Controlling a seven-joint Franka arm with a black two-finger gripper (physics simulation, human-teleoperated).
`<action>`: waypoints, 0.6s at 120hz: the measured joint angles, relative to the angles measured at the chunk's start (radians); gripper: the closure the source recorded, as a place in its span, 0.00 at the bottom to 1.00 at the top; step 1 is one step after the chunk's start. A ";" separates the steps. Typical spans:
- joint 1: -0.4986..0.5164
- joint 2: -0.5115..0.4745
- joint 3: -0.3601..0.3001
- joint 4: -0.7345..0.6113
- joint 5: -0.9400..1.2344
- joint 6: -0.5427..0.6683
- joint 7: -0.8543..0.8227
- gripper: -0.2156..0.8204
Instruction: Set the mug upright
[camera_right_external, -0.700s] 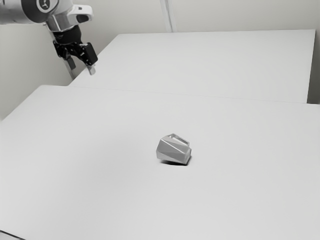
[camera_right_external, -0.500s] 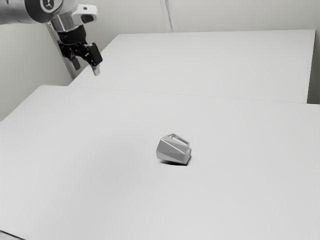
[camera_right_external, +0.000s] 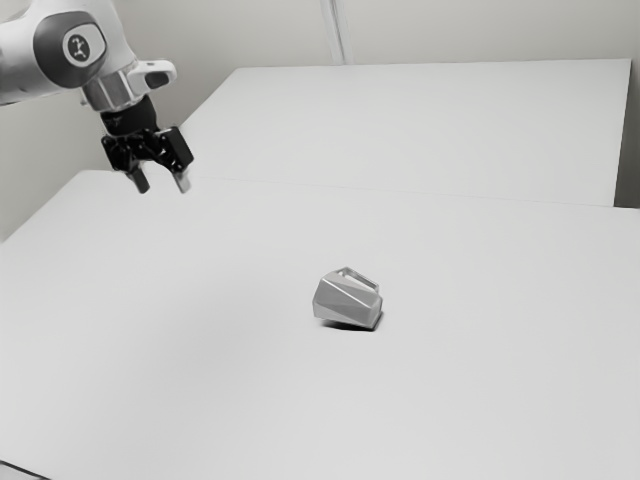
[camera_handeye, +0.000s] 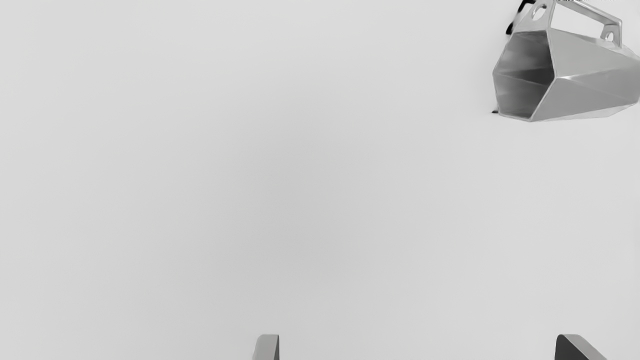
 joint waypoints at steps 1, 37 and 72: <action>0.002 0.000 0.002 -0.005 -0.009 0.003 -0.001 0.21; 0.038 0.016 0.040 -0.185 -0.321 0.176 0.050 0.21; 0.013 0.096 0.040 -0.285 -0.530 0.308 0.206 0.21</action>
